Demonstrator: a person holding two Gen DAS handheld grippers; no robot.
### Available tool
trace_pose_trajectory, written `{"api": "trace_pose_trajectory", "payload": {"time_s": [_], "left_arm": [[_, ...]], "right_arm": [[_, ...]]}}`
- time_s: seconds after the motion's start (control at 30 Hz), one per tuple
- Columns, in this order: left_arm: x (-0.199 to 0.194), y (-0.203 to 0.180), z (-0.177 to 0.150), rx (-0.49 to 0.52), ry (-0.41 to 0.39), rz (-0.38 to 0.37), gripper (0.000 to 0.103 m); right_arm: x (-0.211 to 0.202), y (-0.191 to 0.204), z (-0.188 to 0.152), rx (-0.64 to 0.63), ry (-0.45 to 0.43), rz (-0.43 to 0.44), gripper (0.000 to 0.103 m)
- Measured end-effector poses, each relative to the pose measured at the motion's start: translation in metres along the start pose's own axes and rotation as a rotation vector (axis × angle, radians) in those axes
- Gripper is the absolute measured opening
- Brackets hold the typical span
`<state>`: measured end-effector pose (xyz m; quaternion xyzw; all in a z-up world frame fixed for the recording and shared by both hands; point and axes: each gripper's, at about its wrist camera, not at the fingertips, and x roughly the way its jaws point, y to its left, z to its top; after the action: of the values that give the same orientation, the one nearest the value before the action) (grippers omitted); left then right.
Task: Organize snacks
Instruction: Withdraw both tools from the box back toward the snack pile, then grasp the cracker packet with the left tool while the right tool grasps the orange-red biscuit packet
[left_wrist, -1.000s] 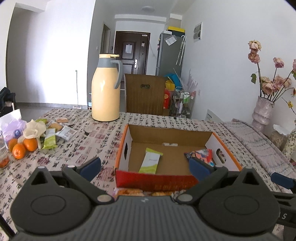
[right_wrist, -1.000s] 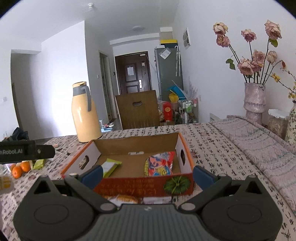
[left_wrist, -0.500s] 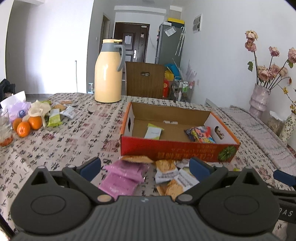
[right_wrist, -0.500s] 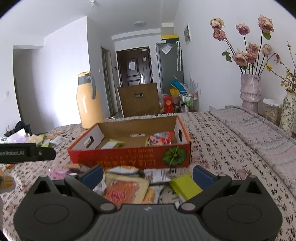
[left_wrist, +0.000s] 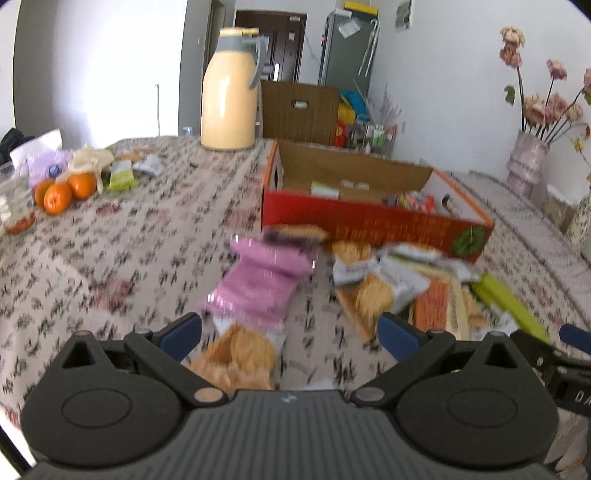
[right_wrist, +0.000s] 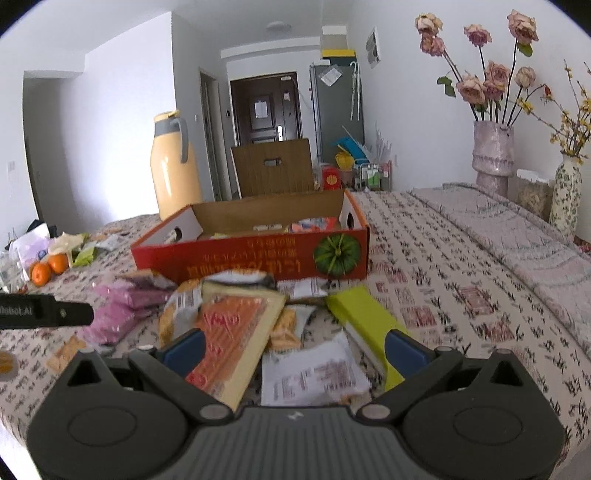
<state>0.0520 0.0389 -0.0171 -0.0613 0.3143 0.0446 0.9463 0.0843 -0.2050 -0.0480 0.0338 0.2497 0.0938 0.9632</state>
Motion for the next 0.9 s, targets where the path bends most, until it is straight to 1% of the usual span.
{"api": "trace_pose_trajectory", "payload": {"time_s": [0.23,0.33,0.43,0.5,0.53,0.57,0.6,0.63,0.67,0.7,0.73,0.77,0.87,0.9], "left_arm": [[-0.004,0.002,-0.027,0.005,0.047,0.025,0.103],[-0.009,-0.002,-0.038,0.004,0.059,0.060,0.103],[-0.011,-0.009,-0.047,0.015,0.080,0.056,0.101],[-0.010,-0.011,-0.051,0.012,0.093,0.048,0.090],[-0.009,-0.011,-0.052,0.009,0.103,0.043,0.087],[-0.008,-0.012,-0.053,0.006,0.112,0.041,0.082],[-0.006,-0.013,-0.055,0.007,0.120,0.042,0.078],[-0.006,-0.014,-0.055,0.014,0.115,0.048,0.077],[-0.007,-0.015,-0.056,0.019,0.110,0.045,0.072],[-0.007,-0.017,-0.057,0.026,0.106,0.038,0.064],[-0.008,-0.019,-0.058,0.041,0.099,0.031,0.060],[-0.008,-0.021,-0.059,0.054,0.094,0.034,0.051],[-0.011,-0.023,-0.060,0.069,0.086,0.026,0.042],[-0.011,-0.024,-0.061,0.071,0.085,0.022,0.041]], "right_arm": [[-0.001,-0.001,-0.017,-0.006,0.036,0.005,0.103],[-0.002,-0.001,-0.022,-0.005,0.046,0.006,0.103],[-0.002,-0.002,-0.027,-0.003,0.057,0.009,0.103],[-0.001,-0.002,-0.028,-0.001,0.062,0.013,0.103],[-0.001,-0.002,-0.029,-0.002,0.063,0.014,0.103],[-0.002,-0.002,-0.029,-0.003,0.063,0.015,0.103],[-0.002,-0.001,-0.029,-0.003,0.062,0.017,0.103],[-0.003,-0.001,-0.030,-0.003,0.062,0.018,0.103],[-0.003,-0.002,-0.030,-0.002,0.062,0.017,0.103],[-0.004,-0.002,-0.031,-0.001,0.062,0.017,0.103],[-0.004,-0.003,-0.032,0.001,0.063,0.017,0.103],[-0.004,-0.003,-0.032,0.002,0.064,0.016,0.103],[-0.005,-0.004,-0.034,0.006,0.066,0.017,0.103],[-0.005,-0.004,-0.035,0.007,0.066,0.018,0.103]]}}
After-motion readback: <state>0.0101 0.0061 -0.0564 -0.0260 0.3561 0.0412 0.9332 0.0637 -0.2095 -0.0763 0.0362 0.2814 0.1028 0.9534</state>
